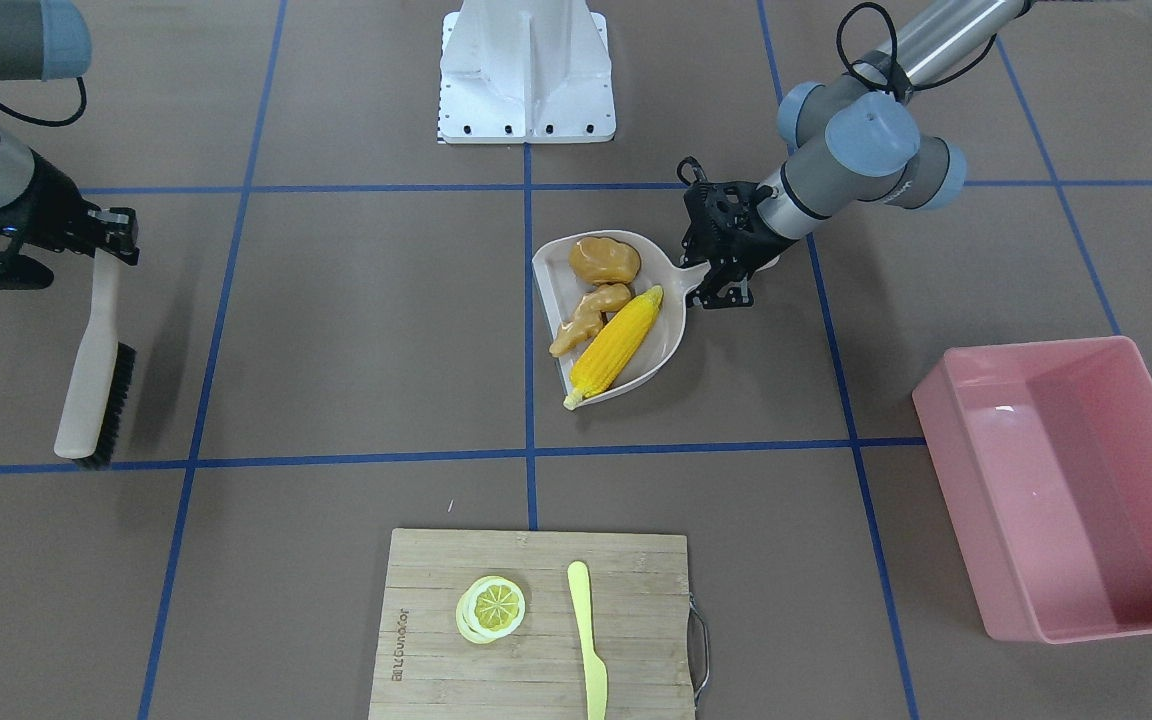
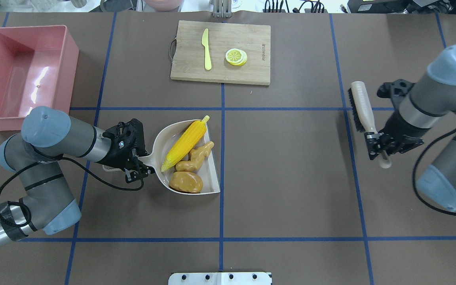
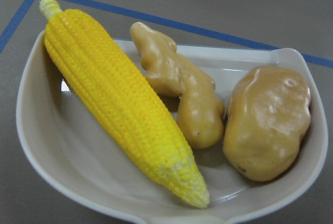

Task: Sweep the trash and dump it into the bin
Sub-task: 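Carry the brush back and set it down with the right gripper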

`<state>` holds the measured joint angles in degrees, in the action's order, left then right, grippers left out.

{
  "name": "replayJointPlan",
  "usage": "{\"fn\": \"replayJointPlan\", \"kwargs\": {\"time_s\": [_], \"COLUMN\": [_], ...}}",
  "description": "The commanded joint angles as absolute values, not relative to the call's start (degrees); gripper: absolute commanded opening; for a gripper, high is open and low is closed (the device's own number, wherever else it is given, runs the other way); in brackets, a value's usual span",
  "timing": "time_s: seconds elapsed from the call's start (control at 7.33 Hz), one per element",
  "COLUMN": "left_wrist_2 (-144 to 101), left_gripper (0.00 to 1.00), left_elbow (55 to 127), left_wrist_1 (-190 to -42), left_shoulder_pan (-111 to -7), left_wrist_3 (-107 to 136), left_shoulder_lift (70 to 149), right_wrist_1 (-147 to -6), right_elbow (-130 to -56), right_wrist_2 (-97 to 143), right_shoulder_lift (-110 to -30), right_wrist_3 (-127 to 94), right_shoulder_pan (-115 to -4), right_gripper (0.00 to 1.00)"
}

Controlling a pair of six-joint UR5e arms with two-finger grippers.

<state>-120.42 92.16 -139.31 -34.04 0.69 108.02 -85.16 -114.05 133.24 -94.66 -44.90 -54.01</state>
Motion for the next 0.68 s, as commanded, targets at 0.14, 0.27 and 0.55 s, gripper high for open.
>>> {"fn": "replayJointPlan", "kwargs": {"time_s": [0.14, 0.27, 0.55], "left_wrist_2": [-120.41, -120.41, -120.41], "left_gripper": [0.36, 0.34, 0.3], "left_elbow": [92.2, 92.2, 92.37], "left_wrist_1": [-139.39, -139.31, -139.39], "left_shoulder_pan": [-34.1, -34.1, -34.01], "left_wrist_3": [0.53, 0.53, 0.61], "left_shoulder_lift": [108.02, 108.02, 108.1], "right_wrist_1": [-70.09, -67.44, -62.95], "right_elbow": [-113.39, -112.68, -108.66], "right_wrist_2": [133.77, 133.94, 136.56], "right_shoulder_lift": [-108.87, -111.42, -113.99], "right_wrist_3": [-41.06, -39.48, -35.7], "right_shoulder_pan": [-57.74, -58.96, -60.9], "right_gripper": [0.0, 0.0, 0.0]}}
